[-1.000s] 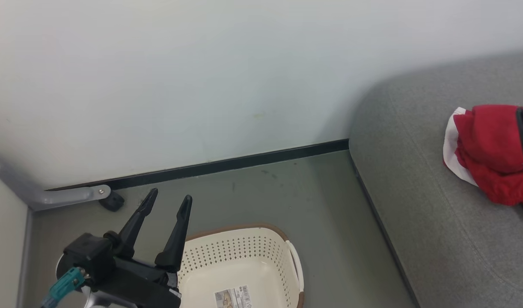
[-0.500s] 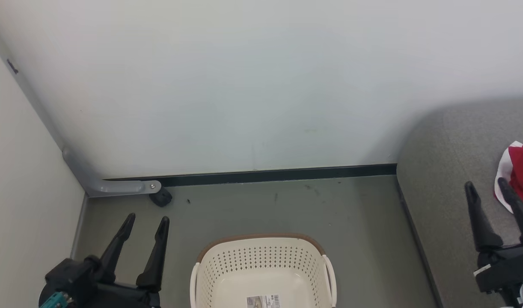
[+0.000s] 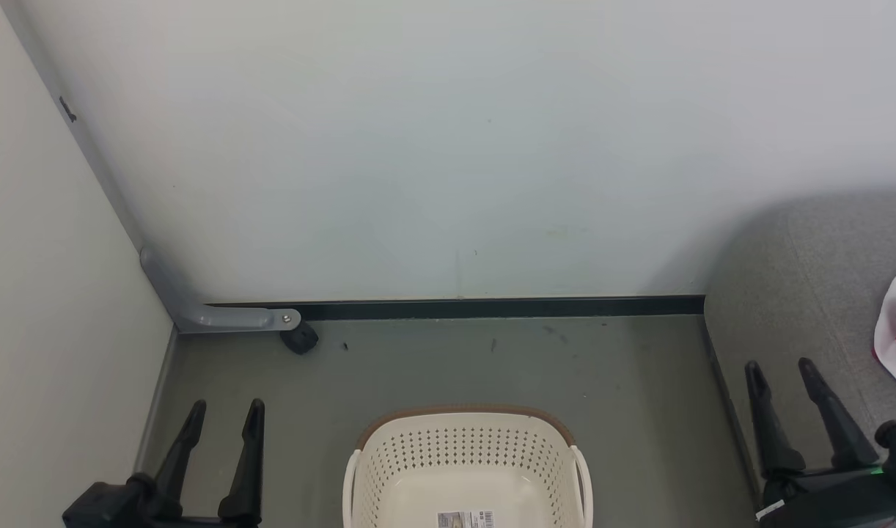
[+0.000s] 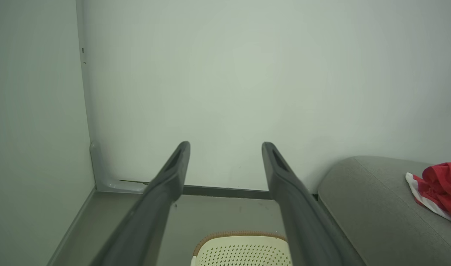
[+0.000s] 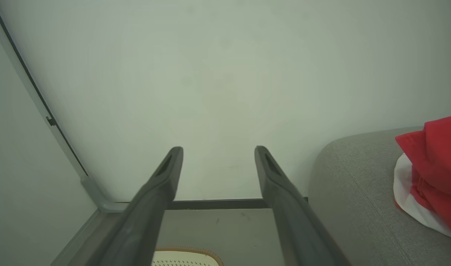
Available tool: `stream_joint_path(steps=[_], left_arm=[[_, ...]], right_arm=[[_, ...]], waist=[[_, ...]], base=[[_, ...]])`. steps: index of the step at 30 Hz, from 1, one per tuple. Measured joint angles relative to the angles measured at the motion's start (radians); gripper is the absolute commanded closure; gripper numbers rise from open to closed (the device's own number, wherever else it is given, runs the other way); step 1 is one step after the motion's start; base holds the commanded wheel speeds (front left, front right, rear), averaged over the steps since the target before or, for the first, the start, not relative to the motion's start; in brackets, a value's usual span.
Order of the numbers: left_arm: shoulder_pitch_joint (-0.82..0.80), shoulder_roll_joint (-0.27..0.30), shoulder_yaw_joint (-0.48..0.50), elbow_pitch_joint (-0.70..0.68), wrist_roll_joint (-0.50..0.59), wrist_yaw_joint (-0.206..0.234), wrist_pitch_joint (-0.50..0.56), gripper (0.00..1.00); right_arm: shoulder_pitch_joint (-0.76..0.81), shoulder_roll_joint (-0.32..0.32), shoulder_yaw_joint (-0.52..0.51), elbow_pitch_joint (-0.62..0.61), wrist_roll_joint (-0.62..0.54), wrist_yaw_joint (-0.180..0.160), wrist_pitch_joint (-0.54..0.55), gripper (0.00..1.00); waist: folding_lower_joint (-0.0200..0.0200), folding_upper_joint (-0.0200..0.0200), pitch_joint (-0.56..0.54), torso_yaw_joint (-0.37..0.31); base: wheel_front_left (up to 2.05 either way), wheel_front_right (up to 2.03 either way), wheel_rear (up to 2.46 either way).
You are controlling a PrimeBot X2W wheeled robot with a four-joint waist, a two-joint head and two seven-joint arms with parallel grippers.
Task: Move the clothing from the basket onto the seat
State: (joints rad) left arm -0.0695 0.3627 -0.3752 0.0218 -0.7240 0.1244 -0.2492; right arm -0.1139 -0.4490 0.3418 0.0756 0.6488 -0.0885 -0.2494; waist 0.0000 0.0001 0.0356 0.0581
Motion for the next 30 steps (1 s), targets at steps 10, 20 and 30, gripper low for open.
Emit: stream_joint_path(steps=[10,20,30], left_arm=[[0.054,-0.054,0.051,0.019,0.121,0.0,0.0,0.0],[0.093,-0.105,0.087,0.018,0.164,0.0,-0.001,0.0],[0.102,-0.115,0.092,0.016,0.178,0.0,-0.001,0.0]], right_arm=[[0.049,0.072,0.015,0.004,-0.058,-0.013,0.0,0.0],[0.061,0.109,0.013,0.002,-0.136,-0.018,0.0,0.0],[0.067,0.134,-0.025,0.008,-0.171,-0.027,0.0,0.0]], waist=[[0.0,0.0,-0.008,0.0],[0.0,0.0,-0.025,-0.03],[0.0,0.0,-0.033,-0.047]], base=[[0.0,0.0,0.0],[0.0,0.0,0.0],[0.0,0.0,0.0]])
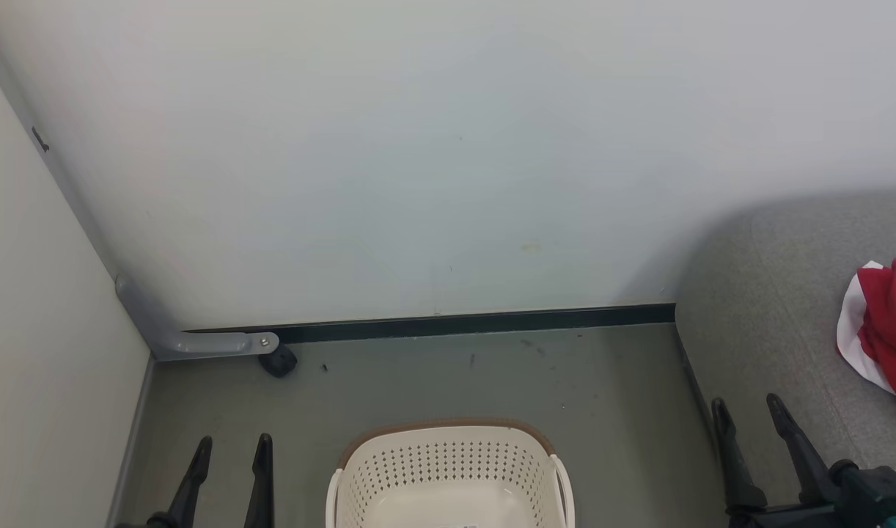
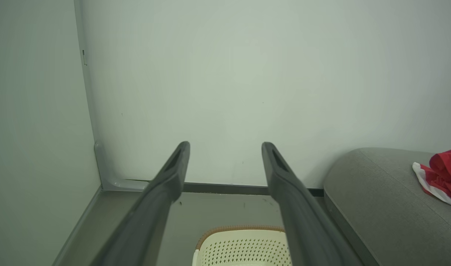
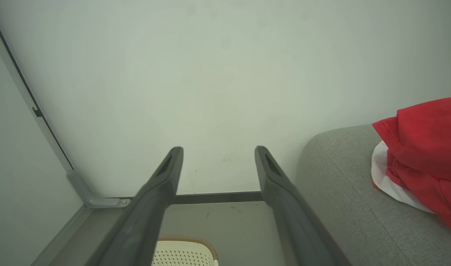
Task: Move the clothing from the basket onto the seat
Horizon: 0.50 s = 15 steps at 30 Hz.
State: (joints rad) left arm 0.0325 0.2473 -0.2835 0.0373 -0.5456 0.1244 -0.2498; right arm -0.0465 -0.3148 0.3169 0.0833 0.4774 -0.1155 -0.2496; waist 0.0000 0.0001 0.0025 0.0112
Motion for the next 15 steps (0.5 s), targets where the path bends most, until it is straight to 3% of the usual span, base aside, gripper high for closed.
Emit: stream_joint_path(steps=[15], left_arm=[[0.003,-0.011,0.008,-0.004,0.019,-0.001,0.0,0.0]], right_arm=[[0.017,0.027,-0.02,0.0,-0.032,0.0,0.0,0.0]], waist=[[0.0,0.0,0.004,0.002]], base=[[0.0,0.0,0.0]])
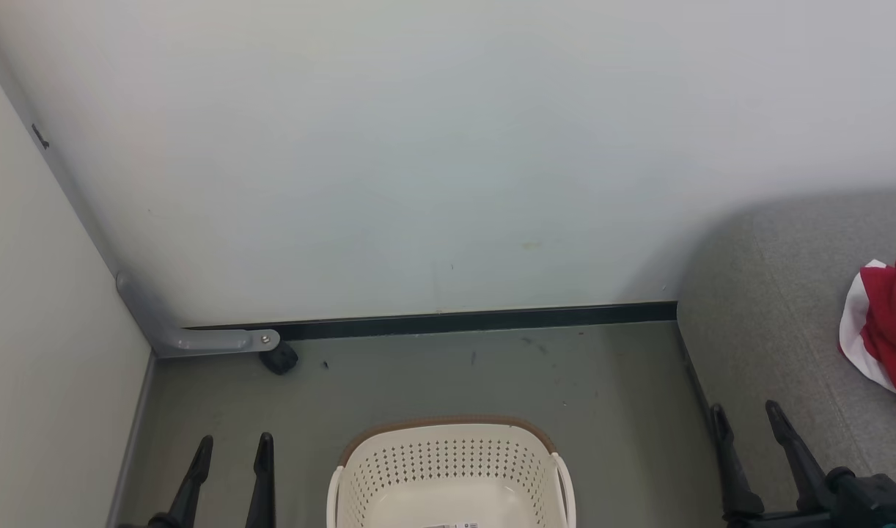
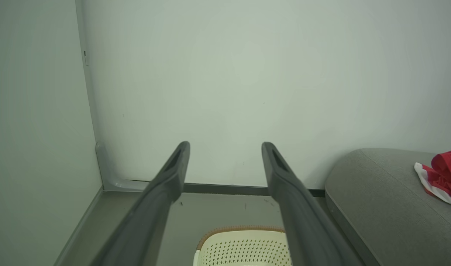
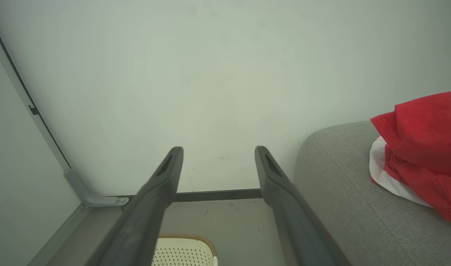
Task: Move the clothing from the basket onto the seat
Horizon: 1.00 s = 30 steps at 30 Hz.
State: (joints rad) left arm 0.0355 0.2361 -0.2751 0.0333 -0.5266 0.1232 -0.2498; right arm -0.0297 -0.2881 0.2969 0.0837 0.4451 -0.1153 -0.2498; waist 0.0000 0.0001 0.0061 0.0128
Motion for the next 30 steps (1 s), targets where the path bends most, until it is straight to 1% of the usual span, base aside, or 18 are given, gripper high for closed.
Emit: stream_joint_path(steps=[10,11,19,23,24,26,30], left_arm=[[0.01,-0.005,0.01,-0.001,0.002,-0.002,0.0,0.0],[0.01,-0.005,0.01,-0.001,0.002,-0.009,0.0,1.0],[0.035,-0.028,0.001,0.058,-0.014,-0.01,0.01,1.0],[0.034,-0.035,0.015,0.062,-0.045,-0.019,0.021,1.0],[0.034,-0.039,0.022,0.064,-0.067,-0.027,0.03,1.0],[0.034,-0.041,0.027,0.066,-0.083,-0.028,0.034,1.0],[0.031,-0.049,0.046,0.078,-0.137,-0.037,0.056,1.0]], right_arm=[[0.0,0.015,-0.016,0.0,-0.007,0.005,0.0,0.0],[0.0,0.016,-0.018,0.0,-0.008,0.006,0.0,1.0],[0.037,0.048,-0.008,0.058,0.001,0.007,0.011,1.0],[0.036,0.052,-0.028,0.061,0.038,0.013,0.021,1.0],[0.035,0.056,-0.036,0.063,0.067,0.02,0.03,1.0],[0.035,0.059,-0.04,0.064,0.079,0.021,0.035,1.0],[0.034,0.07,-0.063,0.073,0.141,0.036,0.056,1.0]], waist=[[0.0,0.0,0.008,0.004],[0.0,0.0,0.008,0.004],[0.0,0.0,0.009,0.004],[0.0001,0.0,0.009,0.003],[0.0001,0.0,0.008,0.003],[0.0001,0.0,0.008,0.002],[0.0001,0.0,0.008,0.002]], base=[[0.0,0.0,0.0],[0.0,0.0,0.0],[0.0,0.0,0.0],[0.0,0.0,0.0],[0.0,0.0,0.0],[0.0,0.0,0.0],[0.0,0.0,0.0]])
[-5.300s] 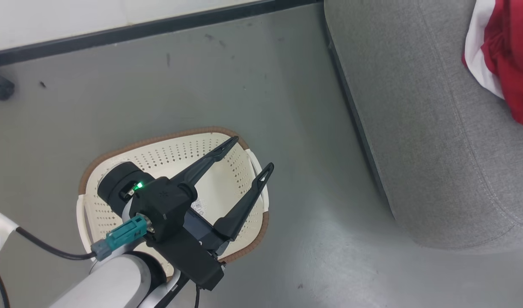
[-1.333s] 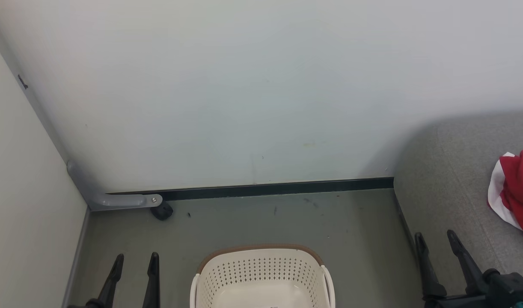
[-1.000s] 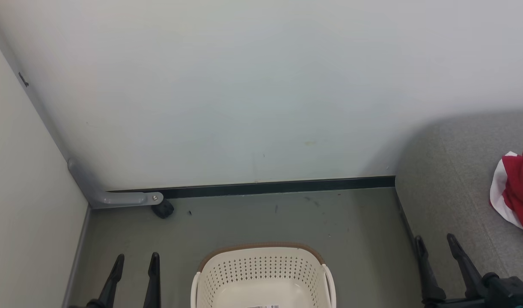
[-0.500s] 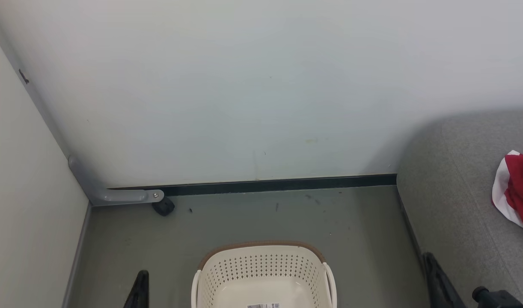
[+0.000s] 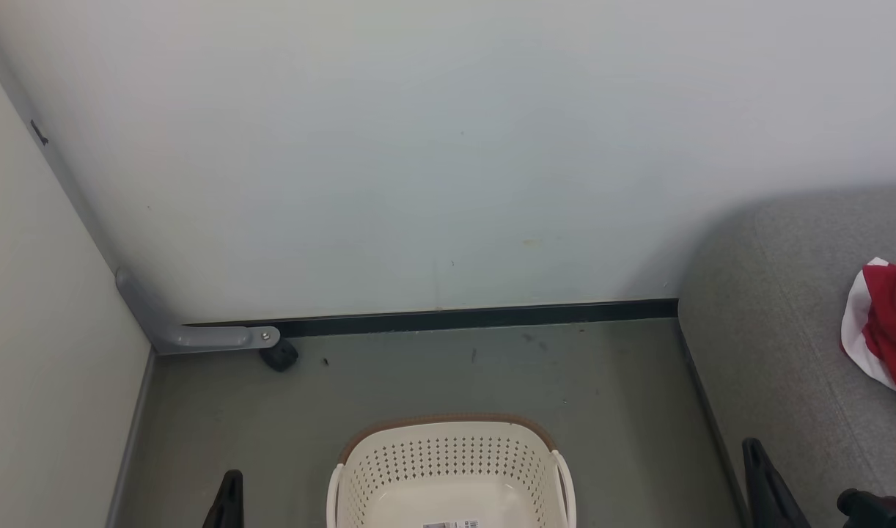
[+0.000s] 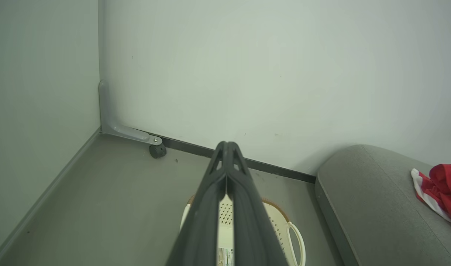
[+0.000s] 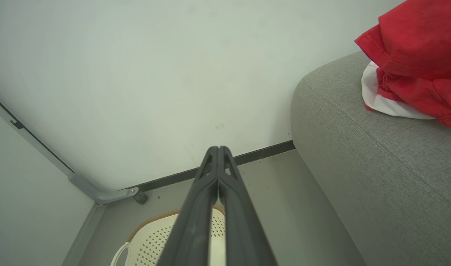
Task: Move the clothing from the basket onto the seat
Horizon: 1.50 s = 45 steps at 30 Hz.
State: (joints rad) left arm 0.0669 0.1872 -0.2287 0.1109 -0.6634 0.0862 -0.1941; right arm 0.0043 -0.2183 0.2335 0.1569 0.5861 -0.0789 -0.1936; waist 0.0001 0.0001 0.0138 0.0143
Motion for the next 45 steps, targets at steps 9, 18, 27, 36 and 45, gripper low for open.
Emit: stream_joint_path(steps=[9,18,27,36,45], left_arm=[[-0.008,-0.014,0.036,0.017,-0.098,-0.025,0.035,1.0],[-0.023,-0.031,0.07,0.038,-0.204,-0.044,0.07,1.0],[-0.043,-0.045,0.105,0.055,-0.296,-0.067,0.104,1.0],[-0.054,-0.062,0.138,0.078,-0.402,-0.087,0.138,1.0],[-0.068,-0.075,0.172,0.098,-0.5,-0.109,0.168,1.0]], right_arm=[[-0.014,0.02,-0.04,0.013,0.112,0.018,0.035,1.0],[-0.017,0.038,-0.08,0.03,0.22,0.037,0.07,1.0],[-0.029,0.057,-0.12,0.045,0.327,0.062,0.105,1.0],[-0.037,0.075,-0.159,0.059,0.437,0.081,0.134,1.0],[-0.043,0.093,-0.198,0.076,0.545,0.103,0.168,1.0]], waist=[[0.0,0.0,-0.001,-0.002],[0.0,0.0,-0.003,-0.003],[0.0,-0.0001,-0.004,-0.005],[0.0,0.0,-0.005,-0.006],[0.0,0.0,-0.007,-0.008]], base=[[0.0,0.0,0.0],[0.0,0.0,0.0],[0.0,0.0,0.0],[0.0,0.0,0.0],[0.0,0.0,0.0]])
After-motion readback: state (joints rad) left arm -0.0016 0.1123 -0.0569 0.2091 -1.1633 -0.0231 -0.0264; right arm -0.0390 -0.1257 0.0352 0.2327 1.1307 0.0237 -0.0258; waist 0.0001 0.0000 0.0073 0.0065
